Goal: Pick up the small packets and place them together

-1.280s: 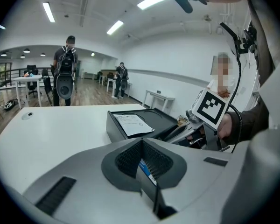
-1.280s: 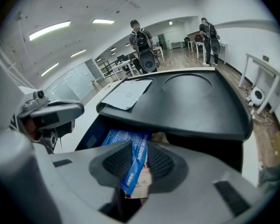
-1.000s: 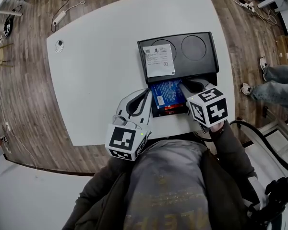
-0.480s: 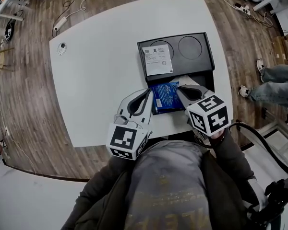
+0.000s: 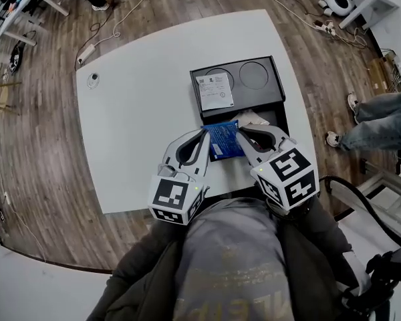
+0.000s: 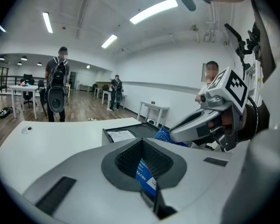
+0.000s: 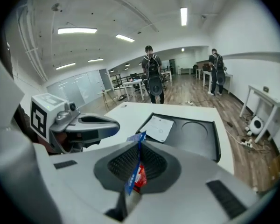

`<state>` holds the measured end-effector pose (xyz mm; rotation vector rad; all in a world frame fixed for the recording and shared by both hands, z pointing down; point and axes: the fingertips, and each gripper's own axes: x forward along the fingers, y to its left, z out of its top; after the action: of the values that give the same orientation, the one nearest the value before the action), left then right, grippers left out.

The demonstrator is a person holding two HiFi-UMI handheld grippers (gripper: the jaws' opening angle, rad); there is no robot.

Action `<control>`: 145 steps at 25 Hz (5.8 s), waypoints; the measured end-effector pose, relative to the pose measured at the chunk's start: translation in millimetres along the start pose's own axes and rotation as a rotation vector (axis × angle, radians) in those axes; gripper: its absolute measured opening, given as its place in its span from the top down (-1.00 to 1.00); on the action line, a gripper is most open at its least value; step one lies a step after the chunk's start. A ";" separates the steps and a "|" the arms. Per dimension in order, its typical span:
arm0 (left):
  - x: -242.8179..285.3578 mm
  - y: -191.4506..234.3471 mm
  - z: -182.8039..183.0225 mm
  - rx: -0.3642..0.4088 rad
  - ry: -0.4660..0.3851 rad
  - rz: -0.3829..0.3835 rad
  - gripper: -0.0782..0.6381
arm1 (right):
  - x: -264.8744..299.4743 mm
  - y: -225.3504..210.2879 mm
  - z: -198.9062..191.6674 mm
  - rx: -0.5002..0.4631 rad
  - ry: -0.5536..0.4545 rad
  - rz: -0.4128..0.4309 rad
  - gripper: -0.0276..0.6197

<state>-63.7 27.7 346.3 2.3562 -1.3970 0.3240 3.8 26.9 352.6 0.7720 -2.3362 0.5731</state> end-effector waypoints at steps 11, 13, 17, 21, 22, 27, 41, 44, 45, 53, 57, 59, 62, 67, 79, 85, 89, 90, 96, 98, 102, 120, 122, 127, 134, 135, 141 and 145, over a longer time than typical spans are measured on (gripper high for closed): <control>-11.9 -7.0 11.2 0.025 -0.036 0.002 0.78 | -16.3 5.8 14.8 -0.018 -0.053 -0.022 0.86; -10.0 -7.9 11.0 0.029 -0.028 0.003 0.78 | -15.4 2.7 16.0 -0.014 -0.056 -0.018 0.87; -5.0 -7.8 14.0 0.033 -0.026 0.019 0.78 | -16.6 -8.4 24.3 -0.017 -0.078 -0.016 0.87; -3.9 -1.8 18.2 0.034 -0.035 0.046 0.78 | -19.1 -21.4 40.2 -0.017 -0.115 -0.025 0.86; -3.7 -0.4 18.8 0.034 -0.036 0.050 0.78 | -19.9 -26.0 45.3 -0.014 -0.127 -0.031 0.87; 0.8 8.5 18.9 0.023 -0.020 0.070 0.78 | -18.1 -58.2 69.1 0.013 -0.166 -0.065 0.86; 41.2 44.4 -4.8 -0.050 0.107 0.108 0.78 | 42.5 -143.0 59.9 0.150 -0.086 -0.116 0.86; 45.8 48.6 -7.1 -0.060 0.119 0.110 0.78 | 50.8 -149.2 56.3 0.169 -0.065 -0.120 0.86; 47.2 49.9 -7.9 -0.062 0.122 0.110 0.78 | 53.0 -151.1 54.7 0.175 -0.058 -0.124 0.86; 54.3 59.1 -12.3 -0.077 0.133 0.109 0.78 | 66.6 -161.3 45.3 0.200 -0.026 -0.156 0.84; 54.3 59.4 -13.6 -0.079 0.135 0.104 0.78 | 68.4 -163.5 42.7 0.196 -0.016 -0.185 0.78; 53.7 59.8 -13.5 -0.081 0.135 0.103 0.78 | 67.8 -164.4 42.8 0.183 -0.015 -0.206 0.58; 52.4 60.1 -13.5 -0.081 0.130 0.103 0.78 | 65.5 -166.5 44.0 0.177 -0.028 -0.238 0.57; 49.8 59.2 -10.9 -0.068 0.106 0.102 0.78 | 55.2 -168.2 52.7 0.163 -0.082 -0.273 0.57; 29.7 33.6 -4.0 -0.034 0.067 0.068 0.78 | 15.7 -143.8 45.4 0.149 -0.134 -0.303 0.57; 19.2 10.1 -2.3 -0.011 0.042 0.033 0.78 | -6.6 -121.4 26.7 0.136 -0.141 -0.293 0.57; 14.5 -0.7 -1.7 -0.001 0.032 0.015 0.78 | -10.4 -100.0 8.7 0.125 -0.122 -0.254 0.57; 13.7 -2.9 -1.7 0.001 0.032 0.012 0.78 | -9.5 -94.8 4.5 0.121 -0.112 -0.241 0.57; 10.7 -6.3 -4.2 0.003 0.036 0.015 0.78 | -0.8 -79.6 -3.3 0.103 -0.088 -0.184 0.57; 10.6 -5.5 -7.8 -0.002 0.044 0.019 0.78 | 3.1 -78.3 -5.8 0.101 -0.080 -0.172 0.57; 11.1 -6.1 -16.3 -0.016 0.066 0.021 0.78 | 10.8 -75.7 -15.5 0.105 -0.053 -0.151 0.57; 20.5 10.9 -40.6 -0.075 0.133 0.052 0.78 | 67.4 -42.6 -82.1 -0.058 0.310 0.077 0.57; 22.3 14.9 -41.3 -0.081 0.137 0.055 0.78 | 71.4 -41.5 -86.6 -0.060 0.337 0.088 0.57; 27.7 23.0 -44.8 -0.095 0.147 0.055 0.78 | 79.1 -38.1 -98.9 -0.090 0.427 0.104 0.57; 32.1 28.5 -47.5 -0.110 0.153 0.051 0.78 | 82.5 -35.0 -103.2 -0.125 0.455 0.134 0.65; 32.2 29.2 -46.9 -0.110 0.152 0.052 0.78 | 82.8 -35.0 -103.8 -0.136 0.460 0.134 0.80; 28.1 32.5 -43.8 -0.110 0.141 0.062 0.78 | 76.2 -33.9 -94.1 -0.129 0.415 0.135 0.90; 24.7 31.6 -41.9 -0.109 0.128 0.065 0.78 | 61.9 -30.2 -73.4 -0.137 0.355 0.124 0.90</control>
<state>-79.8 12.8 399.9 2.1664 -1.3962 0.3989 13.1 21.9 452.7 0.4245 -2.0762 0.5466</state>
